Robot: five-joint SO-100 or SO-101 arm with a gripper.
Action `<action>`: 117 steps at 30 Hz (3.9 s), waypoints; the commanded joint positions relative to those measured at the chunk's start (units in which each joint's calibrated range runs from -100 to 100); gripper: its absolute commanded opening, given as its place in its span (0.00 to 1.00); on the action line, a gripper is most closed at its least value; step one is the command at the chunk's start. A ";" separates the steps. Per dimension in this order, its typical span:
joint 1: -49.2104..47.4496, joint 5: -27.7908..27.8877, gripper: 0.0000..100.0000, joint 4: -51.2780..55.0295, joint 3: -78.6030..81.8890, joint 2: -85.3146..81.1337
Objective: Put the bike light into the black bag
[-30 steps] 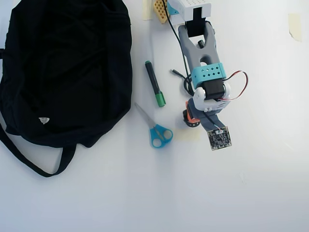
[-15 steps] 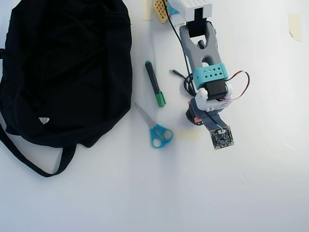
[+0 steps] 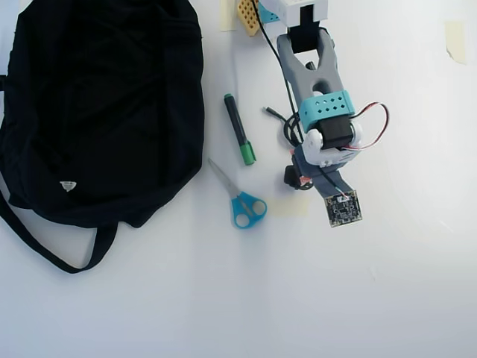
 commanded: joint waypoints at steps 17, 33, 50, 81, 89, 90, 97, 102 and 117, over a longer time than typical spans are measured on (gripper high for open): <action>-1.41 0.15 0.02 5.66 -1.44 -11.10; 0.68 -1.16 0.02 8.24 2.79 -21.64; 1.21 1.46 0.02 8.16 31.18 -49.52; 31.20 3.09 0.02 5.49 40.16 -58.40; 36.81 2.98 0.02 5.74 41.06 -57.82; 37.48 2.98 0.02 5.57 40.97 -57.57; 44.36 3.03 0.02 4.11 41.06 -56.99; 49.00 2.72 0.02 0.23 41.06 -56.91; 64.18 1.15 0.02 -29.23 40.07 -37.16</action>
